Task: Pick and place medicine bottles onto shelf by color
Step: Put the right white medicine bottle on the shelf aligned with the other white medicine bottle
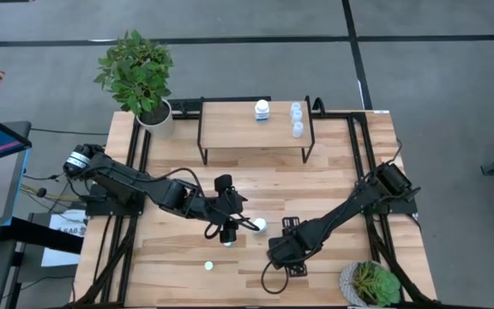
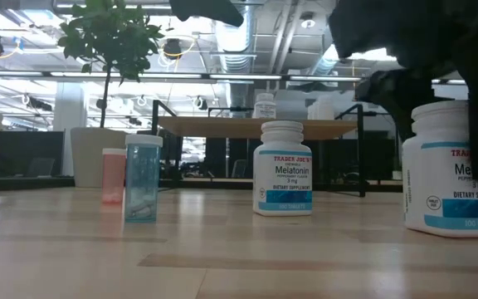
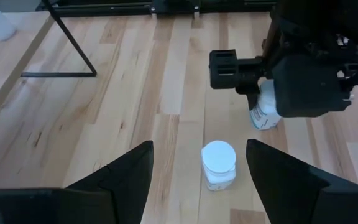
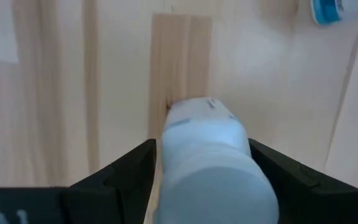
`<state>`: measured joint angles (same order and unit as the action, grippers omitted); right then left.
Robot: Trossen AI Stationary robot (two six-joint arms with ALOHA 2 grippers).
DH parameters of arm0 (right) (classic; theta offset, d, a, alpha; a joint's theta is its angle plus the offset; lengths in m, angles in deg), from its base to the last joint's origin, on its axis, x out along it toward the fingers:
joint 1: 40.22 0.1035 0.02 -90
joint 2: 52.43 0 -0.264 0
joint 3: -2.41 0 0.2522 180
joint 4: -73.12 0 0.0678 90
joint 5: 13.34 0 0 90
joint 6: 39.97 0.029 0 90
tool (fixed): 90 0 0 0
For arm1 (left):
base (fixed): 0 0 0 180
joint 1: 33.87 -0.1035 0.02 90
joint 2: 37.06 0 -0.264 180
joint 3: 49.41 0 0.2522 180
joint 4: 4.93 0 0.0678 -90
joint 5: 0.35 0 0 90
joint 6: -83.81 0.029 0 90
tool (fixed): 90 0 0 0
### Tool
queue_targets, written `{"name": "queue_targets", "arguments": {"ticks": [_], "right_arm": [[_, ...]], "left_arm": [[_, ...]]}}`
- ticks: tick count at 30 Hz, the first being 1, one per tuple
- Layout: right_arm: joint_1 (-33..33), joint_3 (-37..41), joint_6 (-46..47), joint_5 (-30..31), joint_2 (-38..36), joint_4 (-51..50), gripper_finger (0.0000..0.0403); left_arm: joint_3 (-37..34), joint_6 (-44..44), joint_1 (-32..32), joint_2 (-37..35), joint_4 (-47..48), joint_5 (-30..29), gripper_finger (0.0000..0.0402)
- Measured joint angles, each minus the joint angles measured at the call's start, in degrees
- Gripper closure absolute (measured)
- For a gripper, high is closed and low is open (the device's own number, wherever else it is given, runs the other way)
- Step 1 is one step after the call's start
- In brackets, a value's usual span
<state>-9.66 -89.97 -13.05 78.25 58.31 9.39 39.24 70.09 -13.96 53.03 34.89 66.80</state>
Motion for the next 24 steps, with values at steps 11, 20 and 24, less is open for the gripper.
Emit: {"name": "queue_targets", "arguments": {"ticks": [11,20,24], "right_arm": [[-1.1,-1.5,1.6,-0.5,-0.1,-2.3,0.0179],[-4.2,-10.6,2.4,-3.1,-3.7,-16.4,0.0235],[-7.4,-16.3,2.9,-2.2,-7.7,-25.3,0.0235]], "left_arm": [[0.0,0.0,0.0,0.0,0.2,0.0,0.0156],[0.0,-0.7,0.0,0.0,0.1,0.0,0.0156],[0.0,-4.1,0.0,-0.1,0.4,0.0,0.0156]]}}
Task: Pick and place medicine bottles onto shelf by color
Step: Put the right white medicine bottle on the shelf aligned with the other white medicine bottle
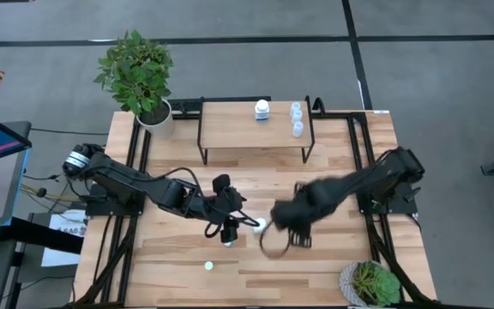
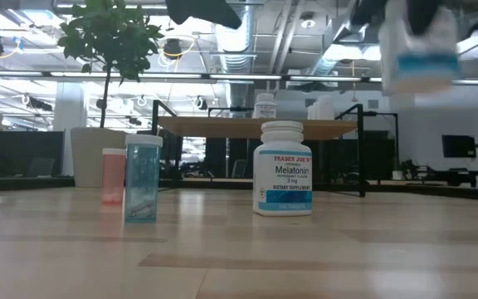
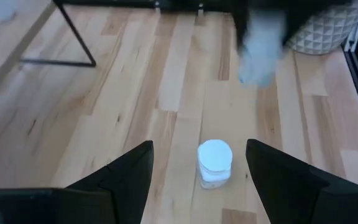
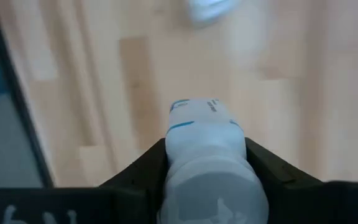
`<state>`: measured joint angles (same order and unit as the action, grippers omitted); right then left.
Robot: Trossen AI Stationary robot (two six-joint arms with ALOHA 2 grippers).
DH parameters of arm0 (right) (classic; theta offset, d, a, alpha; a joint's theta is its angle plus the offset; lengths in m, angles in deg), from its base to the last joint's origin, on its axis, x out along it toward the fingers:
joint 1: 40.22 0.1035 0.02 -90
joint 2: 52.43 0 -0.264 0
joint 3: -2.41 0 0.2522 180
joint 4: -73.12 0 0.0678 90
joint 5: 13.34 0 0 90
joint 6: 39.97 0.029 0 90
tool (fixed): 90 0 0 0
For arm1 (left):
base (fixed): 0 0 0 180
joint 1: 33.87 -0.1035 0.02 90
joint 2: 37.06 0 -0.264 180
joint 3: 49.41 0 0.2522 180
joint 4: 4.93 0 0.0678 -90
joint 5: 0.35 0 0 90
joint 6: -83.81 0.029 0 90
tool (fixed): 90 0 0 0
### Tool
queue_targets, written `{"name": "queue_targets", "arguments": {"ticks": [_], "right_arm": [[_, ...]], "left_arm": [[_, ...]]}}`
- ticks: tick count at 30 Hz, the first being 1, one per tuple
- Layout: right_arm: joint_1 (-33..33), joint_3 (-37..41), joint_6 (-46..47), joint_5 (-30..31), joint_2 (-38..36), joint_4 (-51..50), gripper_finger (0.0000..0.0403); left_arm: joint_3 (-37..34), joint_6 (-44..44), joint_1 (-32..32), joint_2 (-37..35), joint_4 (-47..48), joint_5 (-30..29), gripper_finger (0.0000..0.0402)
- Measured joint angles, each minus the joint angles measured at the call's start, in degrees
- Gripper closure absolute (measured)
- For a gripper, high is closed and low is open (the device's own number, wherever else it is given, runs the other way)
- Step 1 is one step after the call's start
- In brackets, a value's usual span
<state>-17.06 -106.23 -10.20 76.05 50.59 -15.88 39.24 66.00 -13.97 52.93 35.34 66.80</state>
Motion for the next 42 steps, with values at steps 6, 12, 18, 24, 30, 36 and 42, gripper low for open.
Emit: {"name": "queue_targets", "arguments": {"ticks": [6,12,18,24,30,36,42], "right_arm": [[-6.9,-5.9,0.2,6.6,-9.0,-6.9,0.0235],[-17.6,-8.4,-1.4,13.9,-15.7,-3.0,0.0235],[-31.1,-13.1,-11.0,11.9,-13.5,3.0,0.0235],[-40.9,-25.6,-23.8,5.6,-2.3,2.0,0.0235],[-44.4,-39.8,-33.3,3.9,9.3,-8.8,0.0235],[-44.4,-38.6,-40.0,1.9,12.9,-10.4,0.0235],[-45.7,-38.4,-43.2,2.0,15.6,-8.8,0.0235]], "left_arm": [[0.0,-2.8,0.4,-1.9,-0.2,-0.1,0.0156],[0.0,-2.7,0.7,-3.1,-0.4,-0.5,0.0156],[0.0,-2.7,0.4,-3.1,0.0,-0.7,0.0156],[0.0,-2.6,0.2,-3.0,0.1,-0.7,0.0156],[0.0,-2.8,0.1,-3.0,0.1,-0.8,0.0156],[0.0,-2.4,-0.6,-3.0,0.0,-0.9,0.0156],[0.0,-2.2,-1.4,-3.0,-0.2,-0.4,0.0156]]}}
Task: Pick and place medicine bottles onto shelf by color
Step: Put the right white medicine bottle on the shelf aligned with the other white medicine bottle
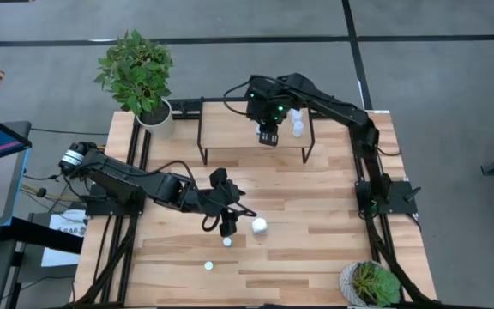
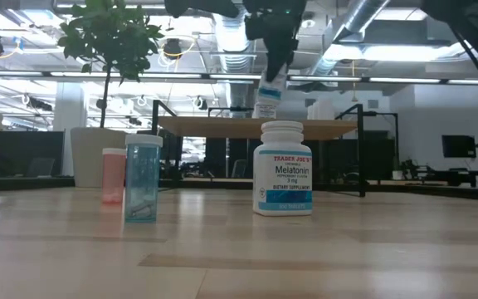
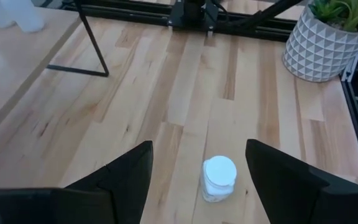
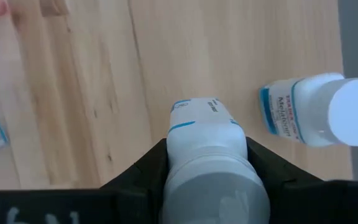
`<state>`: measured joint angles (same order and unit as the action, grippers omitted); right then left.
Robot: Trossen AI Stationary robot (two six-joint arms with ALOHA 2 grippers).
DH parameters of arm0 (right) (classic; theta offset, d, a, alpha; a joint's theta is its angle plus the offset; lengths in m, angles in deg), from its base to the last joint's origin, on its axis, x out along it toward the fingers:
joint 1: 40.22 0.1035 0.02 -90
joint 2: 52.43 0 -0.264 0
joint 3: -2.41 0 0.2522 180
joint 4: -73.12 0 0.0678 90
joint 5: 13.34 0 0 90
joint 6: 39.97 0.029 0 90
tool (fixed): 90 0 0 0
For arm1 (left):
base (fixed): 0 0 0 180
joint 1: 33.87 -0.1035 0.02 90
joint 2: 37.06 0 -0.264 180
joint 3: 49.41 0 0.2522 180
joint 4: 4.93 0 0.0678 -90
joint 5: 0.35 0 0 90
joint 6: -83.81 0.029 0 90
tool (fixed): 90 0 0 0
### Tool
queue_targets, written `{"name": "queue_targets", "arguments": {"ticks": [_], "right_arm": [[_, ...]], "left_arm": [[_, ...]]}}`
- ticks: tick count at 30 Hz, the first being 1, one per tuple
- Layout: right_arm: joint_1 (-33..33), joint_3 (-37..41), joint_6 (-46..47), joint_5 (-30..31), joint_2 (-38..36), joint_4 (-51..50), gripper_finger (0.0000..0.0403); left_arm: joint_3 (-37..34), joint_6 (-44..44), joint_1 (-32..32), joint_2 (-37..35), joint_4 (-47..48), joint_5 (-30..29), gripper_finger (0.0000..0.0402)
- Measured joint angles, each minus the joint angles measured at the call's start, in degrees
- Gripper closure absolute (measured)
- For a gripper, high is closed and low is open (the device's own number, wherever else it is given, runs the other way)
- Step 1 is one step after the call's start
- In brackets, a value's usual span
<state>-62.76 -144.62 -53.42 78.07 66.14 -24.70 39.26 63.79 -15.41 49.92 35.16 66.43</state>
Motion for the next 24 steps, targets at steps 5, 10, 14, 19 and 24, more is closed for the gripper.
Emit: {"name": "queue_targets", "arguments": {"ticks": [5,10,14,19,24], "right_arm": [[-1.1,0.1,-2.8,0.0,2.1,1.0,0.0235],[-2.8,-0.1,-3.7,0.0,4.0,2.0,0.0235],[-3.5,0.0,-3.8,0.2,4.7,2.7,0.0235],[-3.6,0.0,-3.7,0.9,4.5,3.3,0.0200],[-4.2,0.0,-3.6,3.0,4.4,2.6,0.0092]], "left_arm": [[0.0,0.0,-0.2,0.0,-0.2,0.0,0.0156],[0.0,0.5,-0.2,0.0,-0.2,0.0,0.0156],[0.0,0.5,-0.2,0.0,-0.2,0.0,0.0156],[0.0,0.5,-0.2,0.0,-0.2,-0.1,0.0156],[0.0,0.5,-0.2,0.0,-0.2,-0.1,0.0156]]}}
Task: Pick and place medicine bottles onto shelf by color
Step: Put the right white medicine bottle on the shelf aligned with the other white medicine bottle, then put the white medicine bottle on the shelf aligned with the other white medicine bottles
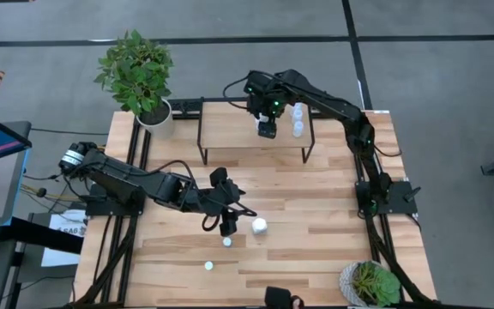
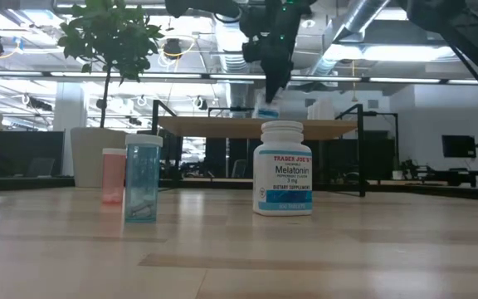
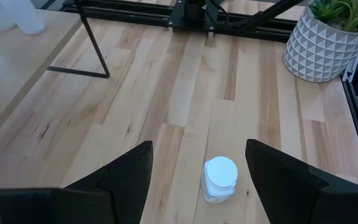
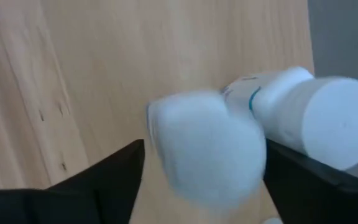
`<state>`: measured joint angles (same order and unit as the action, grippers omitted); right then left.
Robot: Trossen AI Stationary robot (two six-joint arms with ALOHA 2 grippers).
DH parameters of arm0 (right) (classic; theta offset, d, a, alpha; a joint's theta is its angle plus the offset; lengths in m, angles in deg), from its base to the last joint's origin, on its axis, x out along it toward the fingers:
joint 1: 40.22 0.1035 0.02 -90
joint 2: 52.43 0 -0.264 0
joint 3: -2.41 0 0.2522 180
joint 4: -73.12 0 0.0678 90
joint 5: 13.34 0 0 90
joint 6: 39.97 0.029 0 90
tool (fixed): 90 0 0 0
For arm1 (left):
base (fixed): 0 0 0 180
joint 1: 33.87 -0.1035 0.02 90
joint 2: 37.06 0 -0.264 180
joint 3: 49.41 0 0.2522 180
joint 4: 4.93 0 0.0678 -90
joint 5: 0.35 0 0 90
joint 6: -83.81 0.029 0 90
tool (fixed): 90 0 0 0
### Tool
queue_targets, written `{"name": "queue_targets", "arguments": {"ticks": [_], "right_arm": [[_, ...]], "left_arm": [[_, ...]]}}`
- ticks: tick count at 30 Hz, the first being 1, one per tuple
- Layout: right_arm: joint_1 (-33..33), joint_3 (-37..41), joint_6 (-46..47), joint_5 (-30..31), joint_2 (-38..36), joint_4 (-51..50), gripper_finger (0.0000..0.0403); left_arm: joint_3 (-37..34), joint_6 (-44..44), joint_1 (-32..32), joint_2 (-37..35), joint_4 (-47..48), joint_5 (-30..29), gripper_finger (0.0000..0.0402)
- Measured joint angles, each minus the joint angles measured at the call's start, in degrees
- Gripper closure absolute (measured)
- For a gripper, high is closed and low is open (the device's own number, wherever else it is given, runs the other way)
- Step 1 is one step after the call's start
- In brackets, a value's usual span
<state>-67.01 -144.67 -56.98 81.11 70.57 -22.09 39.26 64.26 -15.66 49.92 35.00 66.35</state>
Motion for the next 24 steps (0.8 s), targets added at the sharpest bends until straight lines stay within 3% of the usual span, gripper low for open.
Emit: {"name": "queue_targets", "arguments": {"ticks": [4,8,20,24], "right_arm": [[-0.1,0.0,0.0,0.2,0.0,-0.6,0.0048],[0.1,0.0,0.1,0.2,0.0,-1.5,0.0039],[0.1,-1.5,7.5,1.2,-5.0,-8.4,0.0072],[0.6,-1.5,11.3,-2.5,-10.0,-8.5,0.0079]], "left_arm": [[0.0,0.0,0.0,0.0,0.0,0.0,0.0156],[0.0,0.0,0.0,0.0,0.0,0.0,0.0156],[0.0,0.2,0.0,0.0,0.0,0.0,0.0156],[0.0,0.2,0.0,0.0,0.1,0.0,0.0156]]}}
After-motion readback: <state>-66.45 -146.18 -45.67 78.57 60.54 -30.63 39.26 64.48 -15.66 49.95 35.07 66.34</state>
